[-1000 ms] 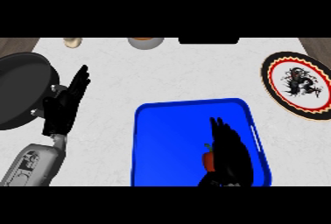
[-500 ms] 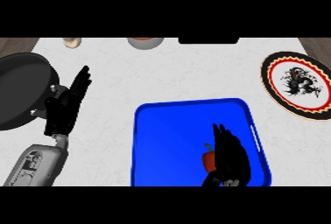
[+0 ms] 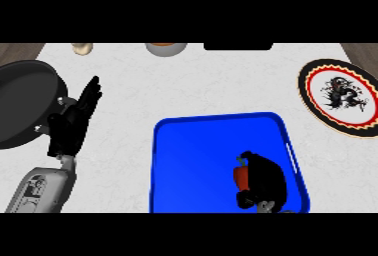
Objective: Pick the bell pepper from the tray and place it in the plate
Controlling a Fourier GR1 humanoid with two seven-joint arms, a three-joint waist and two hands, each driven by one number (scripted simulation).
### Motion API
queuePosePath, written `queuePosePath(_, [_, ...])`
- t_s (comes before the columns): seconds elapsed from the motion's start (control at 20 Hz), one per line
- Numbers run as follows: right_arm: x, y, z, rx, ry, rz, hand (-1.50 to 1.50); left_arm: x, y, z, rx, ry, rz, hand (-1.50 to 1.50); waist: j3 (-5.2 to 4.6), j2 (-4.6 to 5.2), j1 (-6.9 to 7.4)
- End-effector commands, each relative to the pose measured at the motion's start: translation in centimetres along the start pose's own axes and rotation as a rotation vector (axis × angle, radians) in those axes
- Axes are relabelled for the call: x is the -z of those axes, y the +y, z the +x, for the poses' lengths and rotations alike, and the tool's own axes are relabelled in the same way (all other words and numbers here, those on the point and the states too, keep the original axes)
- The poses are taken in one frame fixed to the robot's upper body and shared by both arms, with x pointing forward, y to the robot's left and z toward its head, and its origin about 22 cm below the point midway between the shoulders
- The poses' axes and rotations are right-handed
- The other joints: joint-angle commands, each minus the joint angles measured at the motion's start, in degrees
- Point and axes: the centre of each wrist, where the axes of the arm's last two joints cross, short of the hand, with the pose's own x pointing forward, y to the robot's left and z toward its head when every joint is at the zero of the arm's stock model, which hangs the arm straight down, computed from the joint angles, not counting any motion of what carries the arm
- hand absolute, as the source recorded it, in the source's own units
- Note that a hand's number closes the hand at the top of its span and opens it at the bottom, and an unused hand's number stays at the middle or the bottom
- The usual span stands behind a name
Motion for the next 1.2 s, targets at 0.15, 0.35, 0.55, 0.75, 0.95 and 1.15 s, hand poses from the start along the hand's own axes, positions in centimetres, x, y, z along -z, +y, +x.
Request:
queuePosePath(0.15, [0.8, 0.0, -0.9, -0.006, -0.023, -0.071, 1.50, 0.2, 0.5, 1.7, -0.007, 0.008, 0.003, 0.00, 0.01, -0.02, 0.06])
queuePosePath(0.35, [3.3, -2.9, -8.3, -0.067, -0.011, -0.127, 1.50, 0.0, 0.5, 1.2, -0.005, 0.002, 0.015, 0.00, 0.05, -0.04, -0.39])
queuePosePath(0.55, [5.9, -9.6, -18.0, -0.092, 0.068, -0.175, 1.50, -0.1, 0.5, 0.1, -0.007, 0.006, 0.057, 0.00, 0.47, 0.70, -3.31])
queuePosePath(0.75, [6.0, -15.1, -24.0, -0.068, 0.063, -0.237, 1.50, -0.3, 0.9, 0.1, -0.012, 0.013, 0.063, 0.00, 0.71, 0.43, -3.38])
queuePosePath(0.95, [5.1, -21.5, -28.3, -0.010, -0.042, -0.415, 1.50, -0.8, 0.8, -0.6, -0.006, 0.029, 0.048, 0.00, 0.75, 0.21, -2.40])
queuePosePath(1.15, [4.3, -24.6, -31.2, 0.089, -0.200, -0.622, 1.50, -0.4, 0.2, 0.2, -0.022, 0.004, 0.039, 0.00, 0.90, 0.06, -2.15])
